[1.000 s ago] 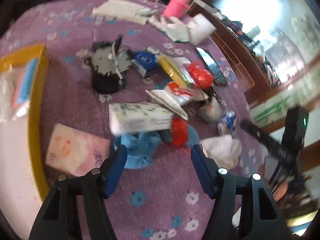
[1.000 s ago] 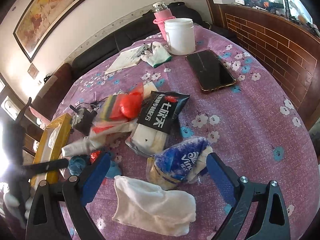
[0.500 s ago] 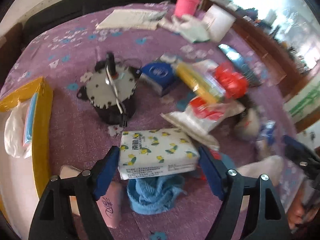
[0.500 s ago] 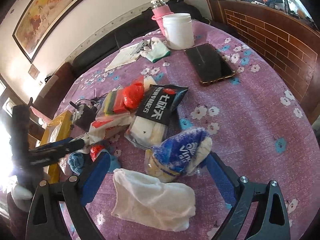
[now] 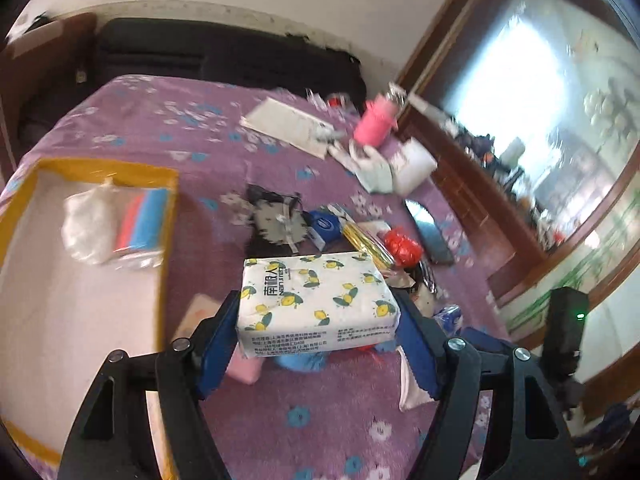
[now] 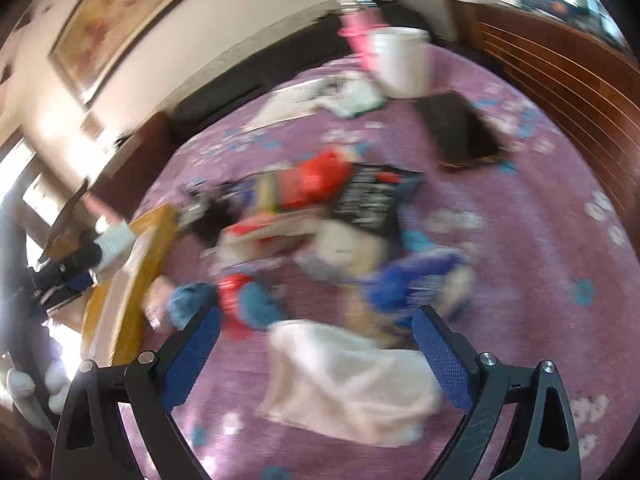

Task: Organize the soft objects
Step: 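Place tissue pack in tray with left tool while right drops blue cloth, then grasp the pink tissue pack with the left tool, then carry pink pack toward tray with left tool while right grasps red bag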

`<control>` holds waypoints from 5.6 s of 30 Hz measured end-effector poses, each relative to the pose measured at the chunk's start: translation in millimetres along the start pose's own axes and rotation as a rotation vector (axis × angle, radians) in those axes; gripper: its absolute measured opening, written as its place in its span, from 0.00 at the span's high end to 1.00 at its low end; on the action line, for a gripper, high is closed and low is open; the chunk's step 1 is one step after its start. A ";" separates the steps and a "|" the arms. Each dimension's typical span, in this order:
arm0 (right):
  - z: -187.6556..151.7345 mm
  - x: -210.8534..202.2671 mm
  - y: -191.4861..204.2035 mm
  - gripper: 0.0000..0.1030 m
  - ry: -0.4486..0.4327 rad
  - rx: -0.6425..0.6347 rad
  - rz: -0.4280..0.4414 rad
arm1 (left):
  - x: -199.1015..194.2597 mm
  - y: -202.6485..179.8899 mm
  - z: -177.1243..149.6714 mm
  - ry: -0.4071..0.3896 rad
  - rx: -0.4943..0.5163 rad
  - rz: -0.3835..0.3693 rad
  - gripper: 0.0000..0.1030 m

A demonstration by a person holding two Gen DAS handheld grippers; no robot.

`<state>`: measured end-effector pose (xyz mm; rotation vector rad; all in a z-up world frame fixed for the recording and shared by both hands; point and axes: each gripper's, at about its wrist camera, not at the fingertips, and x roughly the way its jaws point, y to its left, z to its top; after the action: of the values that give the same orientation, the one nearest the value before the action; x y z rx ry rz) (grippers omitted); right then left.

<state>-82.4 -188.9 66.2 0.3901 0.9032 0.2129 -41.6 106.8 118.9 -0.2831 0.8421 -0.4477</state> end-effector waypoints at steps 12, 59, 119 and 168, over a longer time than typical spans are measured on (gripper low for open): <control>8.6 95.9 109.0 0.41 0.177 -0.277 0.016 | -64.5 77.2 -33.3 -0.084 -0.141 0.102 0.29; 42.1 238.4 323.2 0.66 0.373 -0.445 0.187 | -12.6 272.7 94.9 -0.012 -0.281 0.277 0.18; -5.7 -37.5 -5.6 0.05 -0.197 -0.046 -0.142 | 121.3 -11.4 -31.3 0.249 0.231 0.379 0.43; 76.0 29.7 -1.4 0.20 -0.025 -0.023 -0.226 | -51.5 91.8 -61.2 -0.042 -0.115 0.189 0.45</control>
<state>-3.9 -198.3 86.5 0.2660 0.9116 0.0108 -94.0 207.8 75.6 -0.3146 0.8462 -0.2163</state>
